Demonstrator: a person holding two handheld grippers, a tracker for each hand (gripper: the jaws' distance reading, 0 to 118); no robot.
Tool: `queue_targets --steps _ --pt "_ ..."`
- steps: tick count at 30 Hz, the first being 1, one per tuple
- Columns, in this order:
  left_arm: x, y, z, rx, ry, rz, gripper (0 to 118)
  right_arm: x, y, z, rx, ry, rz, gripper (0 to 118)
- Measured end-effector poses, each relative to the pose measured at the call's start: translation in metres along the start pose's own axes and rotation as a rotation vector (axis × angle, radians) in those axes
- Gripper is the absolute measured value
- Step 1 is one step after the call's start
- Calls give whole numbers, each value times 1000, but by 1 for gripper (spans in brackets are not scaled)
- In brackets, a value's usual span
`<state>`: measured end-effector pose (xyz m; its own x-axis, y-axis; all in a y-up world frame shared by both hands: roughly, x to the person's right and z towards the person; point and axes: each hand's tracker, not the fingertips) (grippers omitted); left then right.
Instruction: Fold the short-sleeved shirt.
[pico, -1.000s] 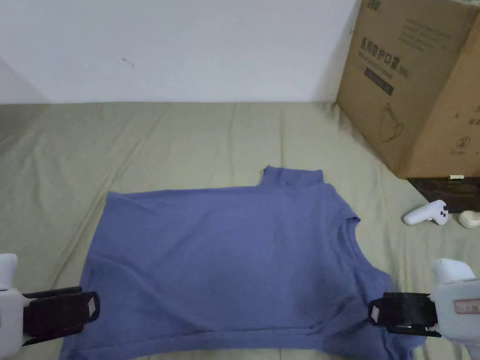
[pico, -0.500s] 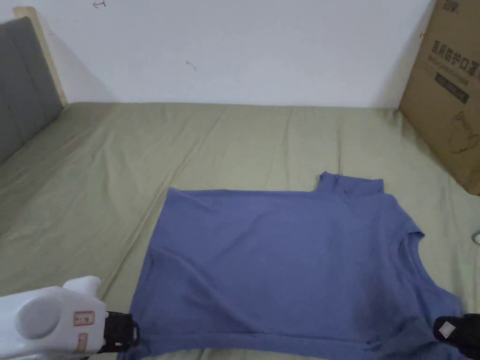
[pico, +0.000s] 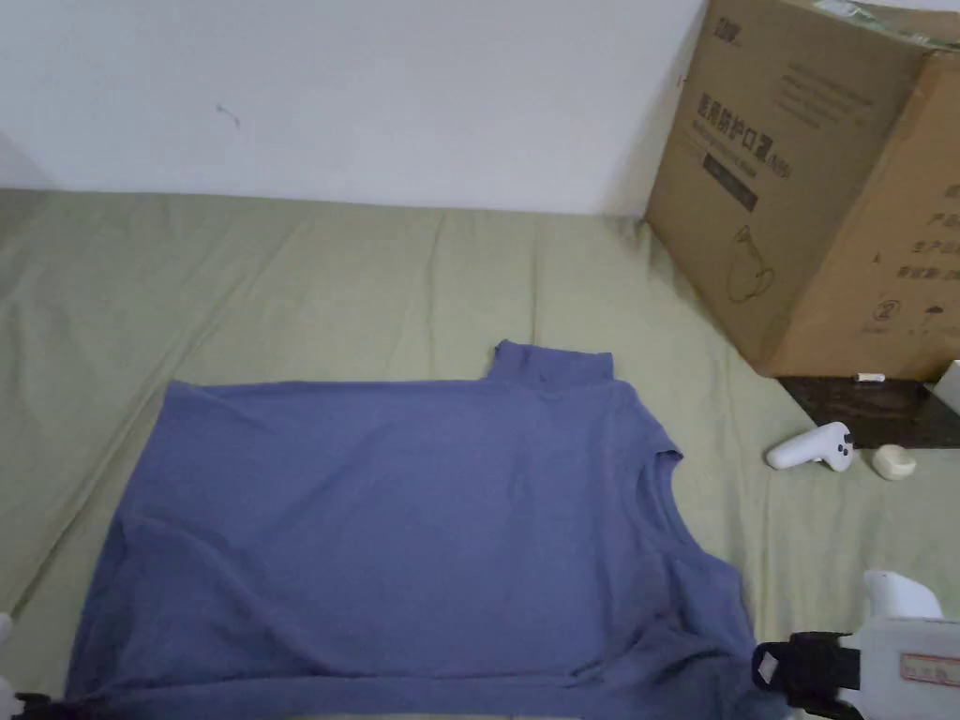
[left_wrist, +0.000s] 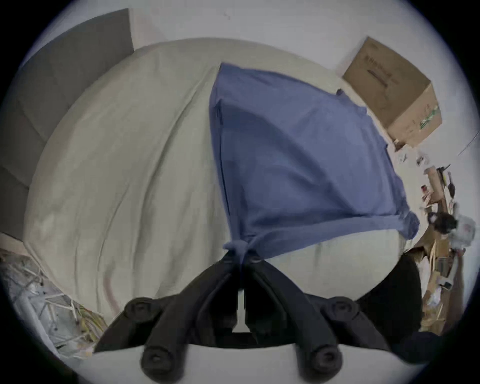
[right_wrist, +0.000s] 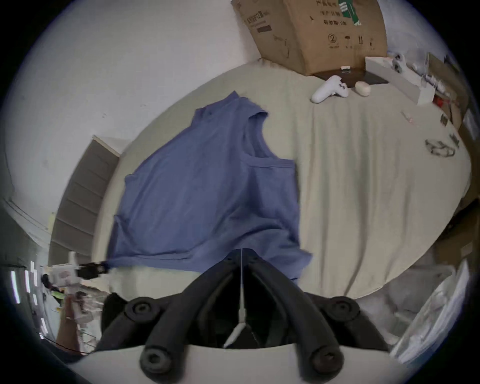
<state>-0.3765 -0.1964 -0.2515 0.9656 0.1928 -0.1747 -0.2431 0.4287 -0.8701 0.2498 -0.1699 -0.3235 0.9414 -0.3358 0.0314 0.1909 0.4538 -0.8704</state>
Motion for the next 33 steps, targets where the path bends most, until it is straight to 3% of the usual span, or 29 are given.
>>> queue_targets --steps 2,3,4,6,8,10,11,12,13,15,16,17,21,24,33 --pt "11 -2 18 20 -10 7 2 6 4 -12 -48 -103 27 107" --pt "11 -2 21 21 -17 9 2 7 4 -21 -111 -151 58 116" --pt "12 -1 24 25 -21 7 2 6 5 -23 -96 -185 61 115" --pt "14 -1 29 30 -20 3 2 5 4 -37 -148 -165 109 115" --pt "17 -1 31 34 -15 -10 2 -3 1 -52 -207 -172 159 113" --pt "19 -1 30 33 -10 -20 2 1 -4 -71 -246 -173 214 100" --pt "19 -1 29 31 -11 -22 2 -1 -6 -76 -250 -169 234 86" --pt "18 -2 29 29 -12 -23 2 -5 -8 -78 -250 -159 243 55" --pt "20 -2 27 27 -9 -23 2 -7 -10 -79 -258 -140 246 38" --pt "16 -4 27 22 0 -20 2 -11 -16 -72 -244 -151 270 36" --pt "13 -5 27 21 -2 -15 2 -11 -18 -66 -221 -159 301 28" --pt "14 -6 27 19 -5 -11 2 -10 -18 -61 -218 -125 311 8" --pt "10 -10 33 12 -21 11 2 2 -28 -32 -184 -172 335 4" --pt "3 -15 37 1 -52 33 2 17 -29 -17 -163 -124 242 4" --pt "-6 -17 38 -40 -72 56 2 9 -26 9 -163 -139 205 4"
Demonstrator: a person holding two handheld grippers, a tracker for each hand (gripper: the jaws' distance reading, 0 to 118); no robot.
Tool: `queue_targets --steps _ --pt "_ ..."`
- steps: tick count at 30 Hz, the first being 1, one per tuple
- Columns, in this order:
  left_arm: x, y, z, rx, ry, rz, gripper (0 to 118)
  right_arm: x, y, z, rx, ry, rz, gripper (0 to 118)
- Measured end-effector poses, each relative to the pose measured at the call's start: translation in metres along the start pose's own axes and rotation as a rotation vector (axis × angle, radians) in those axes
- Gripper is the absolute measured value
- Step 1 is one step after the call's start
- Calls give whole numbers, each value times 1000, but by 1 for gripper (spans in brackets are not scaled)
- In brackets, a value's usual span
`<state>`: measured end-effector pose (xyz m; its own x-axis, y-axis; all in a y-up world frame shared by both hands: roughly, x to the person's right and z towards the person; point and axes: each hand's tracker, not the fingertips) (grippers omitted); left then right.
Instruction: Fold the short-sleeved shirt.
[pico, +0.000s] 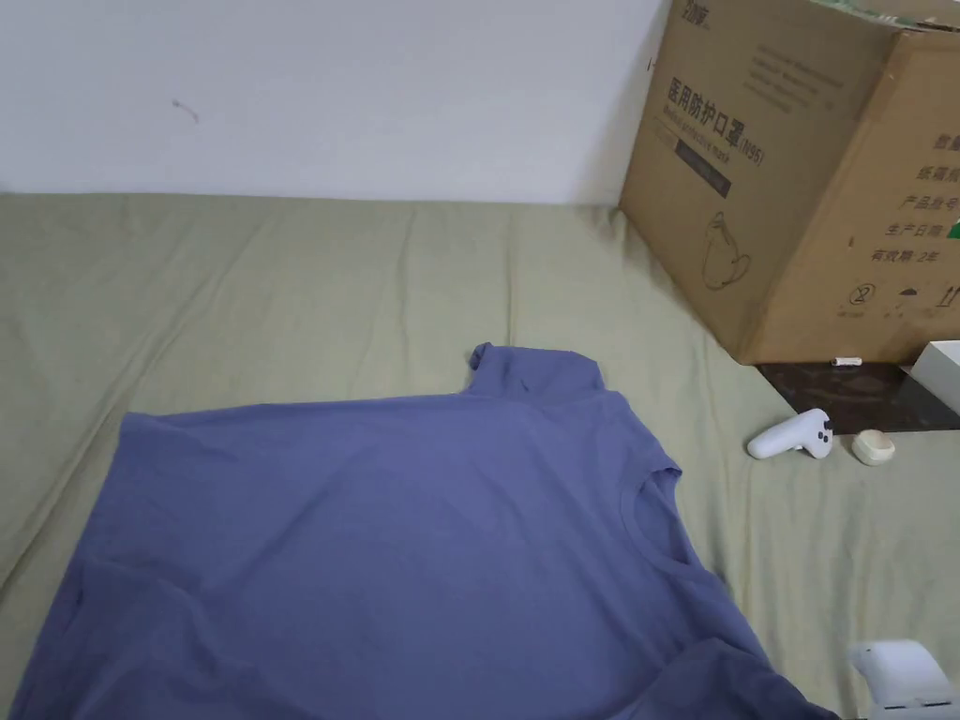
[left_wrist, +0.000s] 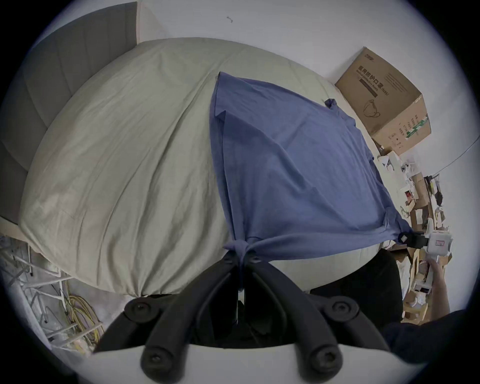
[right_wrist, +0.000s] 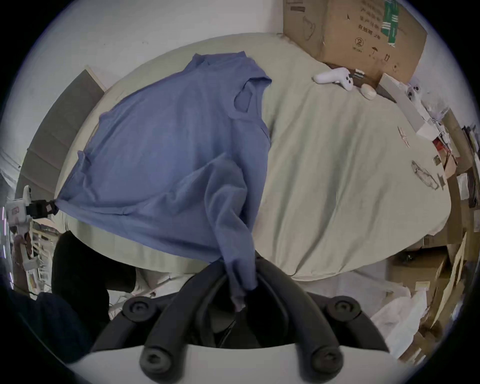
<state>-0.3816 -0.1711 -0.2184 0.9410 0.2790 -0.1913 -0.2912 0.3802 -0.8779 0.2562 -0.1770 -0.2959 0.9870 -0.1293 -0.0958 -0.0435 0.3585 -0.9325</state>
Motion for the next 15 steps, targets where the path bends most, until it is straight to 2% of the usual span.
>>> queue_targets --steps 4,5,8,12,13,15 --pt "-1 30 -8 -12 -32 46 2 0 43 1 33 18 -22 4" --pt "-2 40 -11 -15 -36 50 2 -13 55 7 44 8 -26 4" --pt "4 79 -27 -20 -52 49 2 -21 108 -7 64 -11 -42 4" --pt "2 123 -63 -57 -47 76 2 -34 171 -47 66 -22 -32 4" --pt "1 132 -72 -59 -45 76 2 -24 189 -75 65 -10 -25 4" --pt "2 142 -86 -48 -16 74 2 -30 205 -97 70 -23 -32 4"
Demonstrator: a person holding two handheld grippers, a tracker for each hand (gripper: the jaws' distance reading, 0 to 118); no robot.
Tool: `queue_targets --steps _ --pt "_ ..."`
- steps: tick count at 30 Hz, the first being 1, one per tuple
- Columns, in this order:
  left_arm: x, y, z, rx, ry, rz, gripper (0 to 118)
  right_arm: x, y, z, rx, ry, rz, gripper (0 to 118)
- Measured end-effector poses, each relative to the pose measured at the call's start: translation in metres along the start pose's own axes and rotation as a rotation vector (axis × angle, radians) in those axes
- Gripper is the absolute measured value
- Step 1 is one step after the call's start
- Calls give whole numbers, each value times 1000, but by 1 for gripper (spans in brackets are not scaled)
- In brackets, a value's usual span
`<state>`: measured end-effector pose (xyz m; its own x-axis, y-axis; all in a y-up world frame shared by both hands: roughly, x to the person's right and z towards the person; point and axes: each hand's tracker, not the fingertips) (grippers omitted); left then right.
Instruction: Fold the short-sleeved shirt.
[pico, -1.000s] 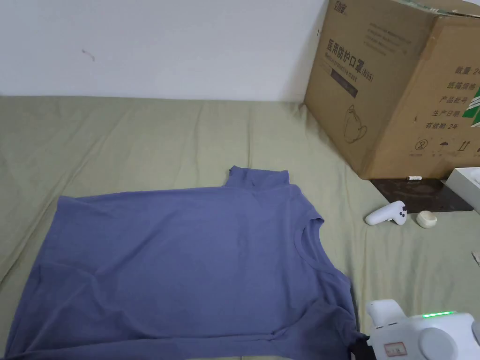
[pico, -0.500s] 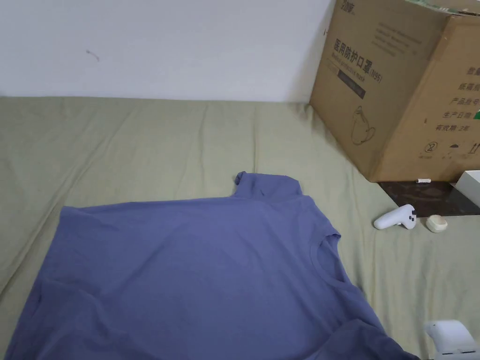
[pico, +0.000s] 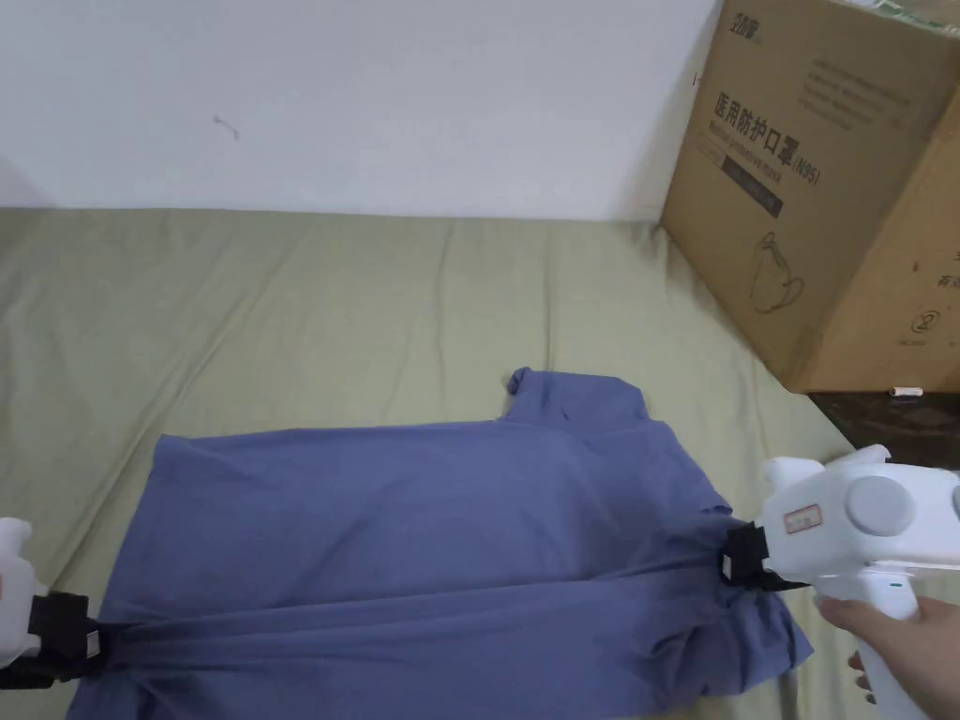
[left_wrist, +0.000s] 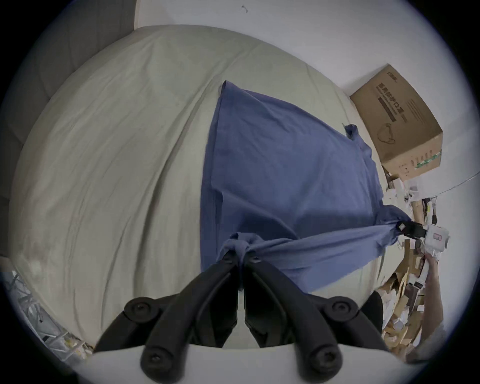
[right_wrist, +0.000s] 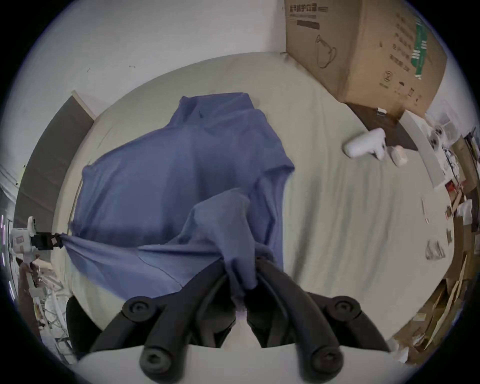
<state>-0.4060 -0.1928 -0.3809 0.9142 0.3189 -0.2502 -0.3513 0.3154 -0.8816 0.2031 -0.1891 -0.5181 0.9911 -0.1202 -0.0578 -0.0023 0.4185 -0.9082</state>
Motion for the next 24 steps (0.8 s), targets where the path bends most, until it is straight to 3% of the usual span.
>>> queue_targets --steps 3,5,6,7,9,10,15,17,18,19,20,21,22,24 --pt "-1 12 -15 -9 -23 19 3 -6 7 -24 -3 -37 -33 6" --pt "-2 12 -18 9 -30 37 11 -6 7 -32 12 -41 -78 25" --pt "-1 11 -16 28 -29 39 29 -3 2 -28 43 -43 -109 41" --pt "-1 8 -13 57 -29 38 50 -2 -1 -26 77 -38 -139 66" --pt "-2 3 -9 83 -45 42 112 0 -10 -20 115 -7 -180 111" --pt "-2 -2 -5 109 -64 47 118 5 -16 -14 139 22 -179 116" --pt "5 -27 32 230 -88 -5 115 6 -60 35 232 32 -143 116" --pt "5 -41 46 262 -65 -68 106 0 -74 52 245 60 -119 110" --pt "6 -49 54 276 -75 -93 80 -3 -81 60 254 63 -98 99" --pt "9 -57 62 290 -55 -115 45 -7 -89 70 279 70 -60 62" --pt "12 -64 68 283 -20 -135 10 -10 -97 78 300 69 -37 14" --pt "14 -72 69 281 13 -151 0 -13 -103 83 306 66 -17 0" --pt "15 -80 73 291 50 -177 0 -33 -101 91 272 85 107 0" --pt "14 -86 78 252 26 -150 0 -43 -108 99 269 102 101 0"
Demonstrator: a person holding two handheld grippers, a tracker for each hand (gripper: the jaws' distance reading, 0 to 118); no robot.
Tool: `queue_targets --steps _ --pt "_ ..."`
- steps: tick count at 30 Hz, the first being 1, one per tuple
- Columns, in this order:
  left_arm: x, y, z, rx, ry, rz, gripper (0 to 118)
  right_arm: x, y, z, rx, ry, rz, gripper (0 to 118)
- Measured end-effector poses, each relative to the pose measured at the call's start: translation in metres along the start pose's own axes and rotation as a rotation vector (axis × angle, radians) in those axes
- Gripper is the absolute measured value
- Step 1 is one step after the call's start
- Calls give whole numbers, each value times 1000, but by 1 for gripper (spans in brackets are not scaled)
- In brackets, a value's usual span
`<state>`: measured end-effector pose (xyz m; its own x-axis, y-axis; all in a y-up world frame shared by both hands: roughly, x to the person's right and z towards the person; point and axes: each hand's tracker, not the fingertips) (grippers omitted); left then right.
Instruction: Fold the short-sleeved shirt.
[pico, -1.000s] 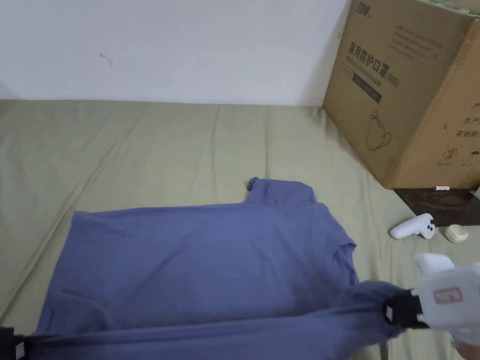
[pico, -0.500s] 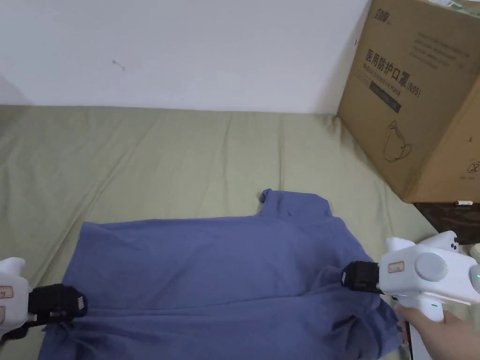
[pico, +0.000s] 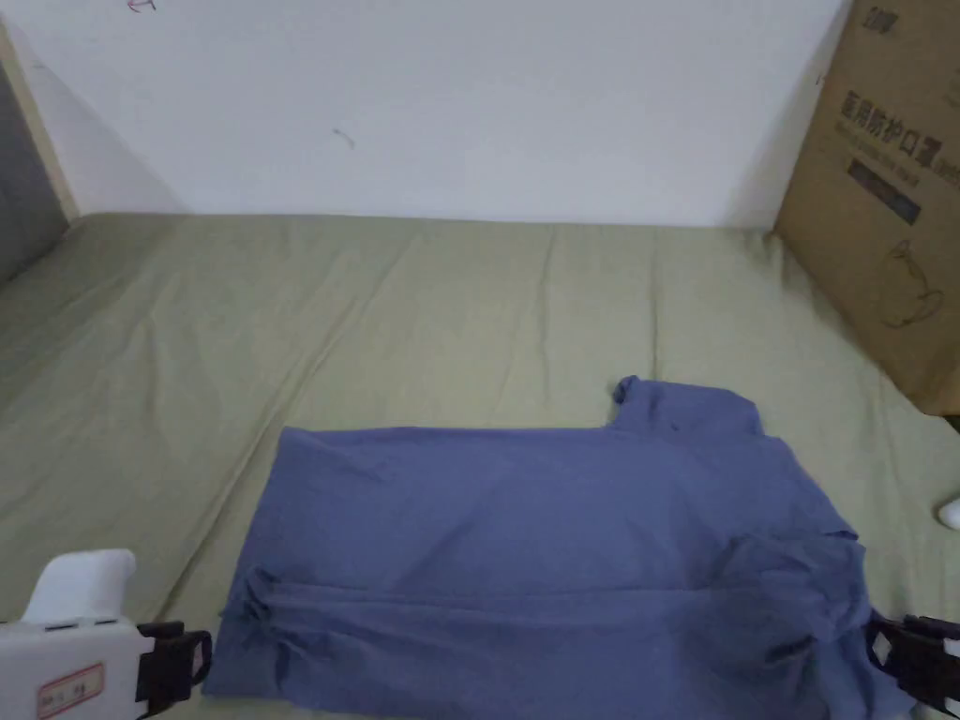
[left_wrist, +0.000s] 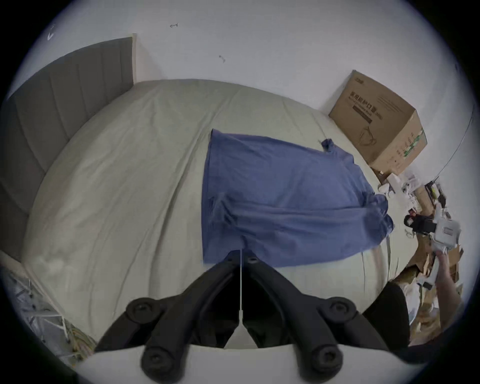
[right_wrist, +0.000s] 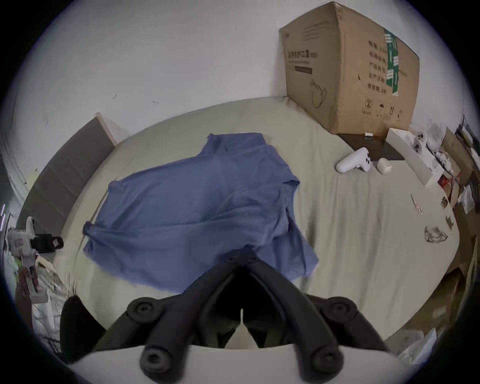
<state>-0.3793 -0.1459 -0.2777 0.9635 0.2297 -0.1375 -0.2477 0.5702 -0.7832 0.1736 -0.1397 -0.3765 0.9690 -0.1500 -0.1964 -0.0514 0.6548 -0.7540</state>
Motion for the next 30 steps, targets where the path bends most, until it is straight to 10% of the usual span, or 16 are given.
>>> queue_targets --steps 5,9,11,17,20,22,23,26,30 --pt "-5 -6 -24 -33 11 75 1 12 -9 -7 -20 57 -35 0" --pt "-13 -3 -73 -86 81 96 100 16 -12 5 -27 94 -124 0" --pt "-16 -3 -92 -102 120 87 111 31 -12 1 -33 121 -176 0" --pt "-15 -4 -130 -183 183 14 94 50 -12 4 -35 64 -169 0" --pt "-6 0 -106 -93 106 -39 3 59 -10 -2 -34 22 -161 0" --pt "-1 5 -91 -69 42 0 2 65 -8 -8 -29 6 -171 0" --pt "-4 7 -86 -70 51 3 2 72 -5 -14 -28 0 -180 8" --pt "-2 11 -71 -42 49 33 2 87 2 -40 -97 -18 -218 112" --pt "-10 15 -65 -21 46 62 2 109 4 -81 -181 -56 -289 116"
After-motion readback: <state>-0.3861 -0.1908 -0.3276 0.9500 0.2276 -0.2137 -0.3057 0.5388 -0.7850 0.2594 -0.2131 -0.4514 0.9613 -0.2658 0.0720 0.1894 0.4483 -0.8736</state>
